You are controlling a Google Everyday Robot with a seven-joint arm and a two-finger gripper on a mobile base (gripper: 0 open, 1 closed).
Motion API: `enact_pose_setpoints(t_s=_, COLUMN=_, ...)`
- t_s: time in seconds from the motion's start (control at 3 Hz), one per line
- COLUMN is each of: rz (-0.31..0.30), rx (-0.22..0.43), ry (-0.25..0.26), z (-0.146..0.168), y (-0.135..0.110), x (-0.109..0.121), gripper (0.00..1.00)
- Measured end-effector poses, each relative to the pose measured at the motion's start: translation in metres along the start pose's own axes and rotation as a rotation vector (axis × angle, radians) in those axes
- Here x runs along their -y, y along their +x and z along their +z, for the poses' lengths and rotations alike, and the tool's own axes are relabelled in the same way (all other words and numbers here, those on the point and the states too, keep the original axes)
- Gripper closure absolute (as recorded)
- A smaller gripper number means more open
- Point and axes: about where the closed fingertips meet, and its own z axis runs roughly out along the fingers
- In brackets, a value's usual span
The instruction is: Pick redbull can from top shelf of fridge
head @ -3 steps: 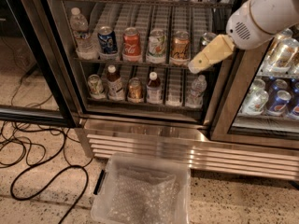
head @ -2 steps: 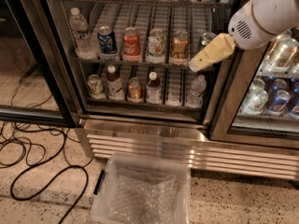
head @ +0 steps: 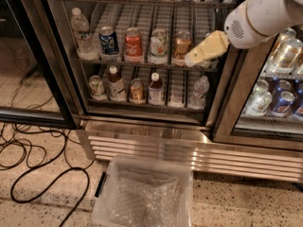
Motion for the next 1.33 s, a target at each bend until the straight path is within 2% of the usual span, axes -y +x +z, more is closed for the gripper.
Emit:
enact_pose_setpoints(t_s=0.33, rz=0.088, rx=0.089, ry=0.087, z=0.014, y=-0.033, x=0.01, gripper=0.0)
enact_pose_setpoints(t_s=0.67, rz=0.151, rx=0.127, ry=0.172, z=0.021, y=-0.051, x=0.021, gripper=0.0)
enact_pose_setpoints(t_s=1.0, rz=0.186, rx=0.131, ry=0.186, z=0.018, y=-0.051, x=0.024, gripper=0.0)
enact_pose_setpoints(t_s=1.33, rz=0.212, rx=0.167, ry=0.182, z=0.022, y=-0.057, x=0.024, gripper=0.0)
